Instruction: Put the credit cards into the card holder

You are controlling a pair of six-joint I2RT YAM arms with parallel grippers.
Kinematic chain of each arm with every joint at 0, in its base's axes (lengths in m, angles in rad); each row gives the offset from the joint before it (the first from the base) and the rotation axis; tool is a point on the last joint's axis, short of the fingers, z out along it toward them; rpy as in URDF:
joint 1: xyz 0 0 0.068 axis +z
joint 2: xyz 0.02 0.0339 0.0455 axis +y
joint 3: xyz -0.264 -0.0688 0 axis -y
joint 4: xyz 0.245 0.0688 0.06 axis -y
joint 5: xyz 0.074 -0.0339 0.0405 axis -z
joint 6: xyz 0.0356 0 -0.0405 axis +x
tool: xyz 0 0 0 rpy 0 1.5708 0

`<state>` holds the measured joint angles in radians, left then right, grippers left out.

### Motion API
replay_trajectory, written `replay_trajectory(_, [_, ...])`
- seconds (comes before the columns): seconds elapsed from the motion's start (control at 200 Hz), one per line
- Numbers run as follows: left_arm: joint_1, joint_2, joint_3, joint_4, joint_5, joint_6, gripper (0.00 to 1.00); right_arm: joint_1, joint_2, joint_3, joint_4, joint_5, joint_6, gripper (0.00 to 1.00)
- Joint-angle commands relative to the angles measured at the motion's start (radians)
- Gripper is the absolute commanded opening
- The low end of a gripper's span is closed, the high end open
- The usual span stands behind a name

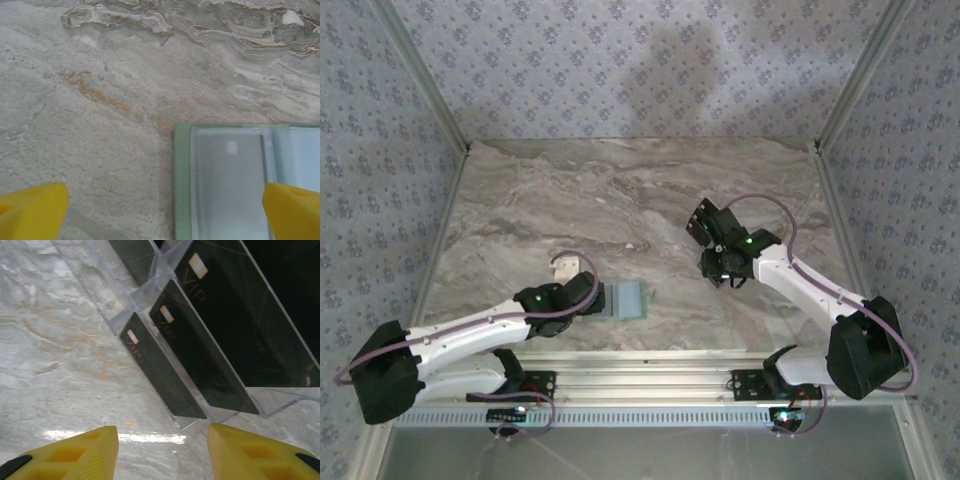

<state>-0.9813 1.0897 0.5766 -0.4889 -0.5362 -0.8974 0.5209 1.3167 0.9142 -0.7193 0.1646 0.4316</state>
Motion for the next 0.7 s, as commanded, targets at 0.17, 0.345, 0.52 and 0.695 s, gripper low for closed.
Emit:
replay_trajectory(0.17, [0.015, 0.066, 0.049, 0.039, 0.029, 0.042, 1.00, -0.002, 0.101, 0.044, -0.021, 0.090, -0.067, 0.49])
replay_trajectory(0.345, [0.016, 0.075, 0.042, 0.045, 0.034, 0.037, 1.00, -0.001, 0.158, 0.070, 0.001, 0.082, -0.089, 0.48])
replay_trajectory(0.52, [0.019, 0.079, 0.040, 0.047, 0.035, 0.037, 1.00, 0.000, 0.206, 0.088, 0.025, 0.055, -0.100, 0.46])
replay_trajectory(0.695, [0.022, 0.084, 0.042, 0.049, 0.037, 0.041, 1.00, 0.002, 0.227, 0.097, 0.023, 0.041, -0.108, 0.42])
